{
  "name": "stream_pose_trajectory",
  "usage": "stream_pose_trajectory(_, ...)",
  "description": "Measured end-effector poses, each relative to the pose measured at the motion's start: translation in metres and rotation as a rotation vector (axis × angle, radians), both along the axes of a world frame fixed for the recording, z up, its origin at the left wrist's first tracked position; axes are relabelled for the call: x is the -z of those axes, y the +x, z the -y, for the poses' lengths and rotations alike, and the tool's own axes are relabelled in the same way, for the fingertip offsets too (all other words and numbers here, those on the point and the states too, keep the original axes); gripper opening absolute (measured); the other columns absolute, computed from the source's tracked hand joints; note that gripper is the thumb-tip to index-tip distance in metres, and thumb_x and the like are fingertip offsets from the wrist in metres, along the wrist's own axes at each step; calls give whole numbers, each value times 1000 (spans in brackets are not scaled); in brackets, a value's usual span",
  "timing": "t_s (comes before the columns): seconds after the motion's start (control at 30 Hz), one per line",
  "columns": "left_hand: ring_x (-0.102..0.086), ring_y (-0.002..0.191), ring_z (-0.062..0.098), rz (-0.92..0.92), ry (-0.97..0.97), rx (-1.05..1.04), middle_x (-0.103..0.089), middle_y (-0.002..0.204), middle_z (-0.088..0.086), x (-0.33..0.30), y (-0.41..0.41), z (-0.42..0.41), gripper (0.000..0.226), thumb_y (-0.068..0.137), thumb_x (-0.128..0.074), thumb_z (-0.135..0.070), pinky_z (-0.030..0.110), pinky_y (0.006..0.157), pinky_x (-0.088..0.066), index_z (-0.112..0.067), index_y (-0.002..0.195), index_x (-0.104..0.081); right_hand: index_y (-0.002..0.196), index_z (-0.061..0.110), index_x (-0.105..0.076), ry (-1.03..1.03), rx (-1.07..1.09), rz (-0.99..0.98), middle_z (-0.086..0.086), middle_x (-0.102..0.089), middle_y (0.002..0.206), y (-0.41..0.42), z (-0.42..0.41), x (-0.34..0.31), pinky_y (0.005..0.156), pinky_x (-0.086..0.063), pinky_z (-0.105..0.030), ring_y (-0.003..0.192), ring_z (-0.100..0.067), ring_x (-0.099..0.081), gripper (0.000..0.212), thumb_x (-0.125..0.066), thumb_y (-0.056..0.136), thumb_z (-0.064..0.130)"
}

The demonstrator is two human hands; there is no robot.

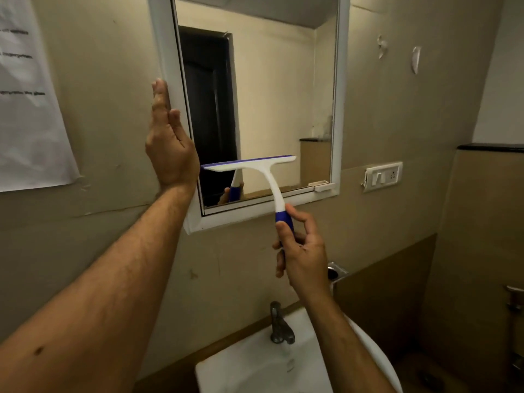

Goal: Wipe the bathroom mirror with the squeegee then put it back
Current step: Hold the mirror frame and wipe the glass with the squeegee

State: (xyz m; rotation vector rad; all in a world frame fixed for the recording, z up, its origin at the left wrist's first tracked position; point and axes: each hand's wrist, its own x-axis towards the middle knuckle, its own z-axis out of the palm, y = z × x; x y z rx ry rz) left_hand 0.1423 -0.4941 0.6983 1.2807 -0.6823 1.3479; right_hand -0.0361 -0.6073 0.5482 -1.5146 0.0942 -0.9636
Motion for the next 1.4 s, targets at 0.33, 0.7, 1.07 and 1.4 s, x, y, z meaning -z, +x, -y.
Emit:
stream_pose_trajectory(0.33,-43,132,5,-7,-4,-99,-45,149,1,3,8,2,43,106,-33,-25,5,106,-28,-13,147,-40,109,39,-51,-124,136,-88,-7,-62,95,-16,44,33,54,-50,-17,68,-4,-61,21,-56,95,24)
stream_pose_trajectory(0.7,-48,129,11,-2,14,-130,-46,148,2,2,7,1,43,106,-34,-22,1,102,-27,-12,148,-40,106,46,-46,-105,241,-13,-12,-57,78,10,79,29,50,-47,-24,56,-9,-54,17,-50,97,31)
stream_pose_trajectory(1.07,-46,133,17,-13,31,-115,-44,150,4,2,4,0,43,106,-35,-19,-1,103,-24,-12,149,-38,120,37,-44,-155,278,45,-11,-60,93,16,102,-56,55,-50,-24,71,-16,-60,23,-49,98,37)
stream_pose_trajectory(1.4,-48,131,20,-39,43,-114,-46,148,4,0,0,-1,42,106,-35,-17,6,104,-29,-14,148,-38,111,42,-46,-139,255,-22,-11,-59,85,1,97,-10,48,-47,-20,56,-6,-57,21,-51,97,28)
